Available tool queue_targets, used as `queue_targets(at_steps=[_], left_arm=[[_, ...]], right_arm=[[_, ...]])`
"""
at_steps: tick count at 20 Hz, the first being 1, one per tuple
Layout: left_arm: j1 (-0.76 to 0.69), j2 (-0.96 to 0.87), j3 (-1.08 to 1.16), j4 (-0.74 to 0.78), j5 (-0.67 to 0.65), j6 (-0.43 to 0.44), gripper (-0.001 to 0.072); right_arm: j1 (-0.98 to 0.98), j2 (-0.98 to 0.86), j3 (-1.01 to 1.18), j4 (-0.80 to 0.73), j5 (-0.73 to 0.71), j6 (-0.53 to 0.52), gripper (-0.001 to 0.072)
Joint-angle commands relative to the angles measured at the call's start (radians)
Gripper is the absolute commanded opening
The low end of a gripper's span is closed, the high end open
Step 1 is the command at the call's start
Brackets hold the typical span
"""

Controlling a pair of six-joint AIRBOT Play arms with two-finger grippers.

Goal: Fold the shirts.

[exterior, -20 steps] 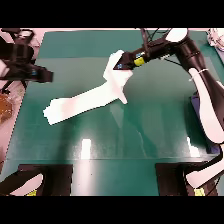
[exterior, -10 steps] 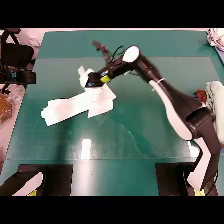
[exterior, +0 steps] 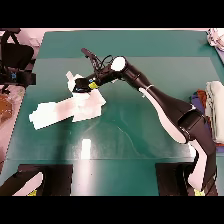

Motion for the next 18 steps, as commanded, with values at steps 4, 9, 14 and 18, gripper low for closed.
queue_targets(at_steps=[4,9,14,18], left_arm=[[-0.002,0.0,-0.29,-0.084,0.062,0.036,0.0023],[-0.002,-0.087,-0.552,-0.496,0.305,0.188,0.0022],[-0.144,-0.262,-0.528,-0.717,0.469,0.322,0.0022],[-0.32,-0.317,-0.444,-0.718,0.556,0.312,0.0022]], right_arm=[[-0.101,0.193,-0.053,0.0,-0.019,-0.021,0.0019],[-0.198,0.292,-0.059,-0.087,0.116,-0.007,0.0019],[-0.235,0.311,-0.059,-0.141,0.259,0.025,0.0019],[-0.24,0.312,-0.059,-0.418,0.395,0.158,0.0019]])
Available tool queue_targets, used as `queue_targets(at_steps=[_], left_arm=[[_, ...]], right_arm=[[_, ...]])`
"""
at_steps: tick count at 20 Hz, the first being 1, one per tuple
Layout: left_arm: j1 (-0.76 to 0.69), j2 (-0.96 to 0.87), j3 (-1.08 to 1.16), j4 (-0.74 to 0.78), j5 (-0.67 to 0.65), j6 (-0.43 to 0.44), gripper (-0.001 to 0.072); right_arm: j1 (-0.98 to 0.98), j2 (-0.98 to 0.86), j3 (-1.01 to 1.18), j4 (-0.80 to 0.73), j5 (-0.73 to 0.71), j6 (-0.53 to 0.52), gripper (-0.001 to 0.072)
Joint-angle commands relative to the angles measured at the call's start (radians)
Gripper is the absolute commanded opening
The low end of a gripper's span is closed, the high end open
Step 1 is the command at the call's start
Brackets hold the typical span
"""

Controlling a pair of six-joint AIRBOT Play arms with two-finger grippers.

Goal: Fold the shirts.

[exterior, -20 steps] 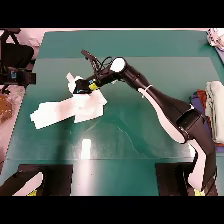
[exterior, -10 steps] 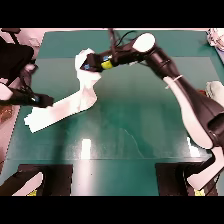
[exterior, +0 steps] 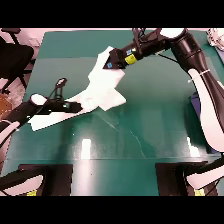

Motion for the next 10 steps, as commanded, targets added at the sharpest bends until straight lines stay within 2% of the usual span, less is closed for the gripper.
queue_targets(at_steps=[1,4,6,10], left_arm=[[-0.132,-0.044,0.051,-0.047,0.13,0.017,0.0023],[-0.169,-0.048,0.064,-0.031,0.169,-0.02,0.0022],[-0.17,-0.071,0.07,-0.006,0.154,-0.066,0.0022],[-0.17,-0.091,0.071,-0.012,0.14,-0.097,0.0022]], right_arm=[[-0.011,0.005,0.0,-0.249,0.135,0.09,0.0019],[-0.052,0.006,0.0,-0.27,0.193,0.112,0.0018],[-0.094,0.007,0.0,-0.276,0.203,0.132,0.0018],[-0.188,0.036,-0.026,-0.276,0.23,0.13,0.0018]])
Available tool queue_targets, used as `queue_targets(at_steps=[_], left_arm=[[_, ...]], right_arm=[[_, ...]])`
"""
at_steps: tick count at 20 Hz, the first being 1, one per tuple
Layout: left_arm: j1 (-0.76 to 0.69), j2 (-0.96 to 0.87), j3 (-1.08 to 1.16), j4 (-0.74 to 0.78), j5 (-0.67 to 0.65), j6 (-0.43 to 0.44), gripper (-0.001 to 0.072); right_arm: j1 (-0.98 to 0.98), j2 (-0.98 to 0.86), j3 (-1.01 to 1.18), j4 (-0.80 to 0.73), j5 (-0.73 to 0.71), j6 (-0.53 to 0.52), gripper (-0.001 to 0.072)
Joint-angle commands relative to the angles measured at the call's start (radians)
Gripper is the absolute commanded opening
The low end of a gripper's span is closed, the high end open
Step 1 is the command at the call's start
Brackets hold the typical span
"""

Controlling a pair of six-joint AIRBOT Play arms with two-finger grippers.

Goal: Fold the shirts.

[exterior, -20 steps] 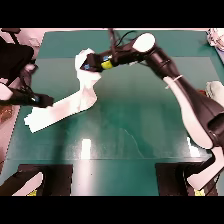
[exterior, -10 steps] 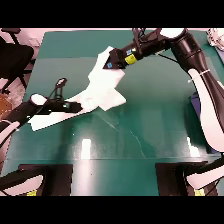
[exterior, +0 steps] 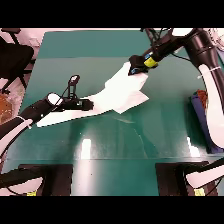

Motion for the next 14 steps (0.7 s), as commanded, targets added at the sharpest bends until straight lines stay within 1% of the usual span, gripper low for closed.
queue_targets(at_steps=[1,6,9,10,13,14], left_arm=[[-0.007,-0.013,0.004,0.002,0.007,-0.047,0.0022],[-0.018,-0.024,0.03,-0.01,-0.008,-0.05,0.0022],[-0.092,-0.075,0.138,0.013,-0.017,-0.053,0.0021],[-0.119,-0.105,0.18,0.017,-0.02,-0.068,0.0021],[-0.192,-0.22,0.294,0.098,-0.09,-0.18,0.0021],[-0.217,-0.248,0.311,0.106,-0.105,-0.195,0.0021]], right_arm=[[-0.089,0.05,-0.074,-0.024,0.014,0.011,0.0018],[-0.233,0.266,-0.481,-0.021,-0.134,-0.028,0.0018],[-0.323,0.382,-0.636,-0.011,-0.199,-0.05,0.0018],[-0.347,0.41,-0.661,-0.011,-0.204,-0.058,0.0018],[-0.404,0.451,-0.679,-0.007,-0.197,-0.078,0.0019],[-0.418,0.456,-0.679,0.012,-0.196,-0.093,0.0019]])
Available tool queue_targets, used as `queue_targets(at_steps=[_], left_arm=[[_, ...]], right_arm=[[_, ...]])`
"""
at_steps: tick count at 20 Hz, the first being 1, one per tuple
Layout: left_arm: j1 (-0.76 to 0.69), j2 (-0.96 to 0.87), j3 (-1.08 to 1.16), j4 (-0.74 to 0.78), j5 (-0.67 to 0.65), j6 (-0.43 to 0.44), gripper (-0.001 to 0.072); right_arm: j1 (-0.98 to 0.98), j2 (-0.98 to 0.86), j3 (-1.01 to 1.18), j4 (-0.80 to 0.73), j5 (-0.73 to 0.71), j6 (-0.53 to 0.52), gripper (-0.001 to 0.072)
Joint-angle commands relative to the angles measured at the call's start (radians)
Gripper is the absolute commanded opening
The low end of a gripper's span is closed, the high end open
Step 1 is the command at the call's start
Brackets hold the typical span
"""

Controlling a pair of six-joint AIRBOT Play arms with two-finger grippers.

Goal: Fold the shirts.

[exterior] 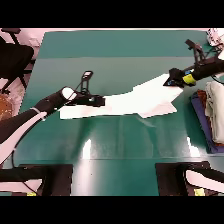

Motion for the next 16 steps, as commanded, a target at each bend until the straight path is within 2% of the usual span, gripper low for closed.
queue_targets(at_steps=[1,4,8,14,16], left_arm=[[-0.089,-0.095,0.089,0.051,-0.05,-0.084,0.0021],[-0.168,-0.119,0.109,0.048,0.016,-0.096,0.0021],[-0.224,-0.156,0.161,0.048,0.114,-0.191,0.0021],[-0.224,-0.238,0.224,0.051,0.123,-0.192,0.0021],[-0.224,-0.269,0.224,0.049,0.104,-0.192,0.0022]], right_arm=[[-0.067,0.046,-0.042,0.052,-0.014,-0.048,0.0019],[-0.075,0.045,-0.042,0.109,-0.015,-0.068,0.0019],[-0.053,0.045,-0.042,0.103,-0.01,-0.068,0.0019],[-0.038,0.045,-0.042,0.108,-0.005,-0.067,0.0019],[-0.038,0.045,-0.042,0.164,0.008,-0.076,0.0019]])
